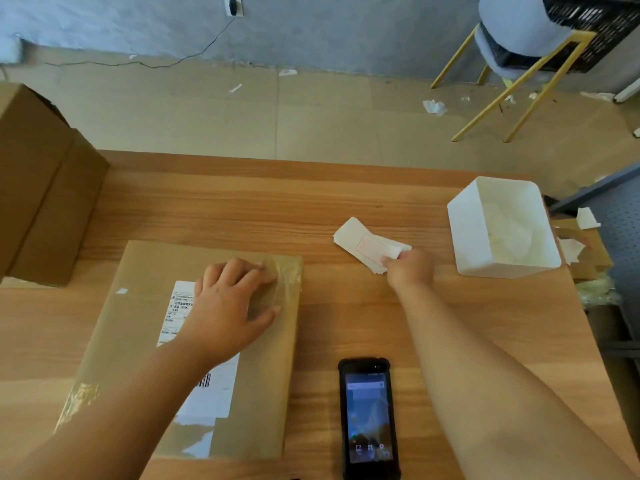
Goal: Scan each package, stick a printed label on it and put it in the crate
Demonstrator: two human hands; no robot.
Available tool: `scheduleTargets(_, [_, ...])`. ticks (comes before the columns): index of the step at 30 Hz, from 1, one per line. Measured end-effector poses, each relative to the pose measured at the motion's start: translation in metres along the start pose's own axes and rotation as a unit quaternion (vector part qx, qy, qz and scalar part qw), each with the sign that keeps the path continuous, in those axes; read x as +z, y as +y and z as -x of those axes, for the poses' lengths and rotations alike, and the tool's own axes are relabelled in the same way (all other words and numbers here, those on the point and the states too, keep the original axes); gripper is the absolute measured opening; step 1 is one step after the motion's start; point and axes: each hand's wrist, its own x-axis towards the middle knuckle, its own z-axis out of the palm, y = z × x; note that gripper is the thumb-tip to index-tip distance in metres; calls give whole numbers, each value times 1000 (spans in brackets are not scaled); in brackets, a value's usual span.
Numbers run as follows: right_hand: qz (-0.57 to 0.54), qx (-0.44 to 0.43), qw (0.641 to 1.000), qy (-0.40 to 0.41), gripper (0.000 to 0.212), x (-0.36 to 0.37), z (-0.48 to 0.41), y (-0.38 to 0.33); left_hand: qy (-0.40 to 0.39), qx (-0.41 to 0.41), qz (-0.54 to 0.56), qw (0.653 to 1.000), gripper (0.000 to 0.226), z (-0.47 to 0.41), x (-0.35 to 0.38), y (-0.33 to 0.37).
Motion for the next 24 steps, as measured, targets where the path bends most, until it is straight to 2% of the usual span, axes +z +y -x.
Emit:
scheduleTargets(3, [-12, 1, 1000, 11, 25, -1, 0, 4, 3, -4, 1, 1000, 56, 2, 1, 0])
scheduleTargets(7, [-11, -37, 999, 21, 26, -2, 5, 6, -3, -5, -3, 1000, 66, 4, 1, 1])
scheduleTargets(12, [-127, -32, 991, 41, 8, -8, 24, 0, -5, 4, -6, 1000, 49, 3, -2, 3])
scheduleTargets(15, [-229, -56, 972, -5, 11, -16, 50, -4, -14, 19, 18, 1000, 48, 3, -8, 2])
scheduleTargets(18, [-277, -110, 951, -82, 15, -22, 86, -6, -10, 27, 73, 997, 43, 8, -17, 1])
scheduleTargets(24, [-290, -177, 924, -173, 14, -22, 161, -5, 13, -60, 206, 977, 33, 37, -30, 0])
